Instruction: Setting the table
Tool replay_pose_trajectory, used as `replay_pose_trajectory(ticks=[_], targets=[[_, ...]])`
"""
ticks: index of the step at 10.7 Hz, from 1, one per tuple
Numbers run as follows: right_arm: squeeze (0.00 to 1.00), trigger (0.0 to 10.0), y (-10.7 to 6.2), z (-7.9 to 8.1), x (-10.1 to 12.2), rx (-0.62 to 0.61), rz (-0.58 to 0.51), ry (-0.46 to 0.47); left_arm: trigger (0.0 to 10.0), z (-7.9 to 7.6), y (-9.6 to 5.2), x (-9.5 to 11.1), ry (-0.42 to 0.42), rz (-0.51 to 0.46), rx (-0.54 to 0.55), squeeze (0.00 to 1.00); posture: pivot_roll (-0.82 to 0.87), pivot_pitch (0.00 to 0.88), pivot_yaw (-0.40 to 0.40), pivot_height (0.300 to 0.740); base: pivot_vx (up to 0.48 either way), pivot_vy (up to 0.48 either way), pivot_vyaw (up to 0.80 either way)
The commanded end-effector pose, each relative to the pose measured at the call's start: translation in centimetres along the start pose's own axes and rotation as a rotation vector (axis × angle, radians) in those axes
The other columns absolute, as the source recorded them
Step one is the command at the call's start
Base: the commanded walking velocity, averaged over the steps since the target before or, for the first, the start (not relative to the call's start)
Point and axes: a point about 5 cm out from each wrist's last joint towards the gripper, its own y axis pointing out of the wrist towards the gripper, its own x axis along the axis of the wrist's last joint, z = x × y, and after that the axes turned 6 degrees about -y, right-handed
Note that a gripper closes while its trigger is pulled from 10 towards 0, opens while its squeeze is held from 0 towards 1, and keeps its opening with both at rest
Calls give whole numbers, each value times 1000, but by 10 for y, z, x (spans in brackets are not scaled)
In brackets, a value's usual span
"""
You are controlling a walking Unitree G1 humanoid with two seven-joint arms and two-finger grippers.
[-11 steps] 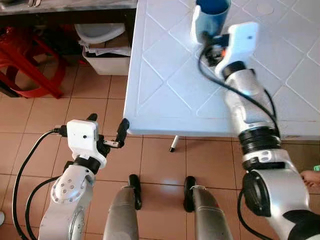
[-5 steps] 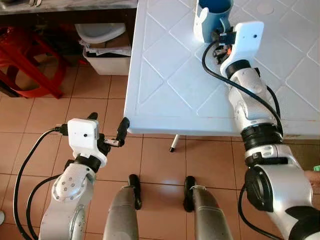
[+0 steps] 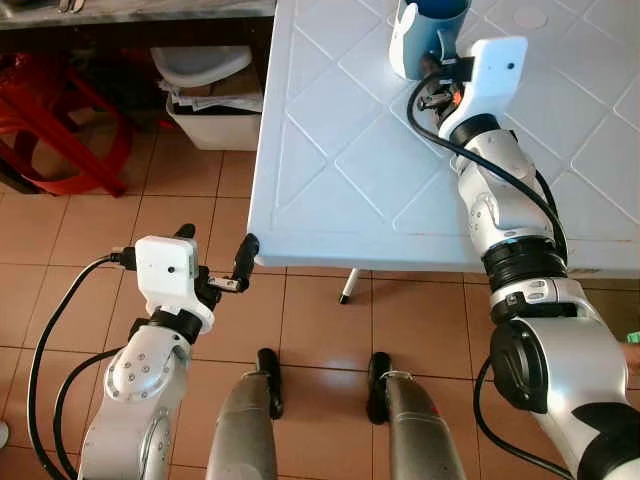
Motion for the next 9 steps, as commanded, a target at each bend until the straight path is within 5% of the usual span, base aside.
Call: replay_pose_trajectory(ticks=[1, 4, 6, 7, 8, 9], targets=[[0, 0, 0, 5, -3, 24, 9, 24, 10000, 10, -1, -17, 13, 86, 72, 0, 92, 393, 77, 740, 0, 0, 0], [0, 0, -1, 1, -4, 21, 7, 2, 10000, 9, 15, -10, 13, 42, 92, 0, 53, 372, 54, 740, 0, 0, 0], [0, 0, -7, 1, -16, 23, 40, -2, 10000, 1, 28, -14, 10, 27, 84, 0, 6, 349, 18, 740, 0, 461, 0], [0, 2510, -16, 7, -33, 44, 74, -23, 10000, 1, 33, -20, 23, 31, 89, 0, -8, 290, 8, 740, 0, 465, 0], [0, 3137, -22, 9, -40, 63, 78, -35, 10000, -2, 37, -23, 20, 25, 87, 0, -8, 251, 15, 740, 0, 465, 0], [0, 9804, -29, 10, -45, 64, 57, -55, 10000, -2, 43, -24, 7, 10, 91, 0, -5, 177, 26, 740, 0, 461, 0]])
